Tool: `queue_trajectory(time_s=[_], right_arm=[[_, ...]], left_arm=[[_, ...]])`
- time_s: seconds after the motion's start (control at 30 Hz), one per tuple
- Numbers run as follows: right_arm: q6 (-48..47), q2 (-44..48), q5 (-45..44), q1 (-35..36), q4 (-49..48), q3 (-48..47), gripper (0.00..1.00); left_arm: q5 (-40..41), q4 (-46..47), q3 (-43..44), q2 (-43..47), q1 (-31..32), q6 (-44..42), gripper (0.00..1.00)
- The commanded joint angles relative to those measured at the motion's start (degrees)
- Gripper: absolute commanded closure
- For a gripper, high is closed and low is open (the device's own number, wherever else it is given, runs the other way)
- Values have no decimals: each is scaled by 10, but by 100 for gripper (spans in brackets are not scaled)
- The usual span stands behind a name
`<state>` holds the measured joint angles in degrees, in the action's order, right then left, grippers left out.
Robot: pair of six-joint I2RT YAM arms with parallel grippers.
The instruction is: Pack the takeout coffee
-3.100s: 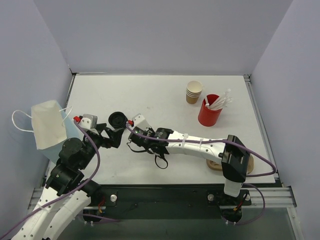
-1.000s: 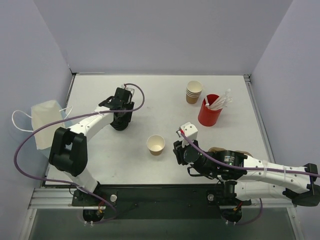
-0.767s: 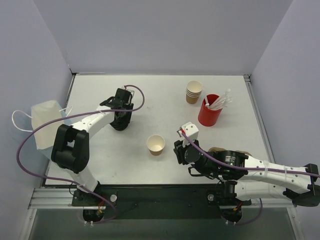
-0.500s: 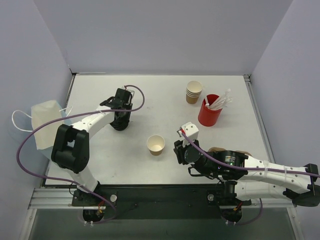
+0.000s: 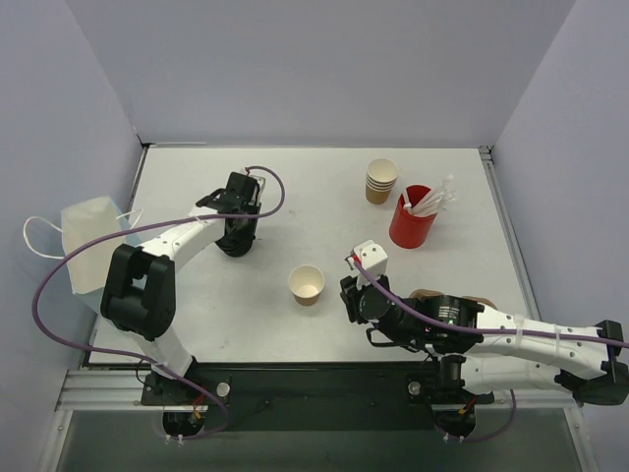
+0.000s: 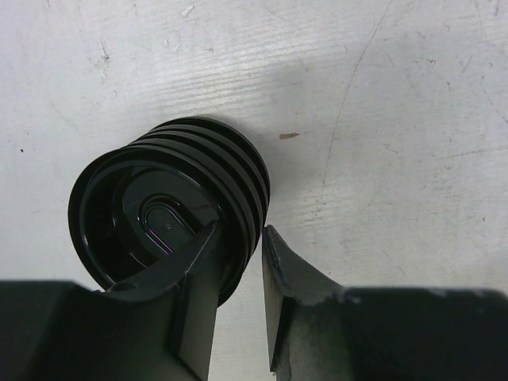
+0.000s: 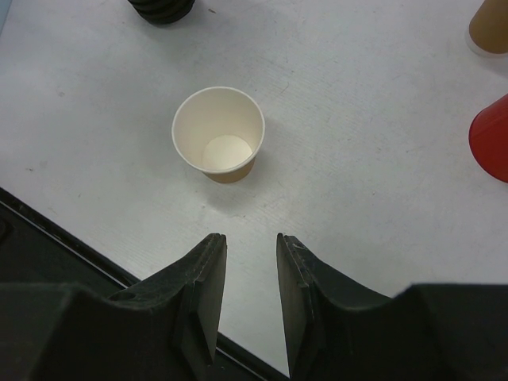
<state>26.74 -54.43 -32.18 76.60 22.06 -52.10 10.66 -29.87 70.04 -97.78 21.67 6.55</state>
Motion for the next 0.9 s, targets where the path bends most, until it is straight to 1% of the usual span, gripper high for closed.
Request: queue_trajectory(time_s=[0.0,0.3,0.57,0.87], right_arm=[[-4,-11,-23,4,-11,0,67],[-4,-16,-18,4,-11,-6,67],[-4,-9,-18,4,-10,-3,67],[-4,-7,-17,4,-10,-6,67]], left_arm=[[-12,0,26,16,-2,-7,64],[-13,1,26,7,-4,-8,68],[-12,-2,27,19,-5,-8,81],[-18,-26,44,53,-5,1,81]])
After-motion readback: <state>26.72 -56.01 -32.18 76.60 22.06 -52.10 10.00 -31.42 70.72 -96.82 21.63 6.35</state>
